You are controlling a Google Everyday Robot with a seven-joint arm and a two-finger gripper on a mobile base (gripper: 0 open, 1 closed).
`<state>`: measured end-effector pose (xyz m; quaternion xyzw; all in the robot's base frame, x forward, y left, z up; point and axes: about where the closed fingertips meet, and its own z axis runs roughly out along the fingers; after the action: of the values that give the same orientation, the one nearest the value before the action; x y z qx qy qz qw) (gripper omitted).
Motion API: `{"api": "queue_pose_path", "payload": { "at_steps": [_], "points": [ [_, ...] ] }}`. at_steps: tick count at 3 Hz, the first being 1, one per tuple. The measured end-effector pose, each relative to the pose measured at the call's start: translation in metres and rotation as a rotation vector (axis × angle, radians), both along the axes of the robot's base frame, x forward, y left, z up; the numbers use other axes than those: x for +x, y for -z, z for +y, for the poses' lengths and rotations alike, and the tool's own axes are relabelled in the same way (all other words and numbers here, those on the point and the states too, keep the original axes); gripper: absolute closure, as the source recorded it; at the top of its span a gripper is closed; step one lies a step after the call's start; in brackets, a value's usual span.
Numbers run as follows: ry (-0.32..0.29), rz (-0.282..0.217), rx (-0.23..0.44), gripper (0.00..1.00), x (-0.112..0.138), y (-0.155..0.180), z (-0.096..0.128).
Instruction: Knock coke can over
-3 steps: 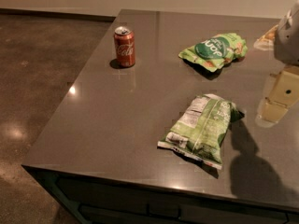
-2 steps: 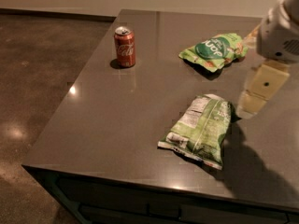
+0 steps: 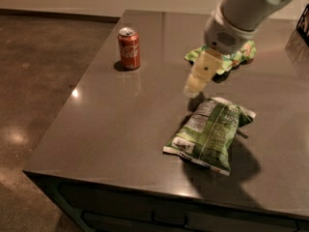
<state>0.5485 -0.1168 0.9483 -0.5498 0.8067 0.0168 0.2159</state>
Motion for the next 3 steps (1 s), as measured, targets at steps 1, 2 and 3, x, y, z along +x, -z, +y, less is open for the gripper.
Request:
{"api": "queue_pose_path", "payload": {
  "at_steps": [1, 2, 3],
  "points": [
    [0.046, -0.033, 0.081, 0.0, 0.041, 0.01, 0.038],
    [0.088, -0.065, 0.156, 0.0, 0.082, 0.019, 0.075],
    [0.129, -0.087, 0.221, 0.0, 0.12, 0.03, 0.103]
  ]
}}
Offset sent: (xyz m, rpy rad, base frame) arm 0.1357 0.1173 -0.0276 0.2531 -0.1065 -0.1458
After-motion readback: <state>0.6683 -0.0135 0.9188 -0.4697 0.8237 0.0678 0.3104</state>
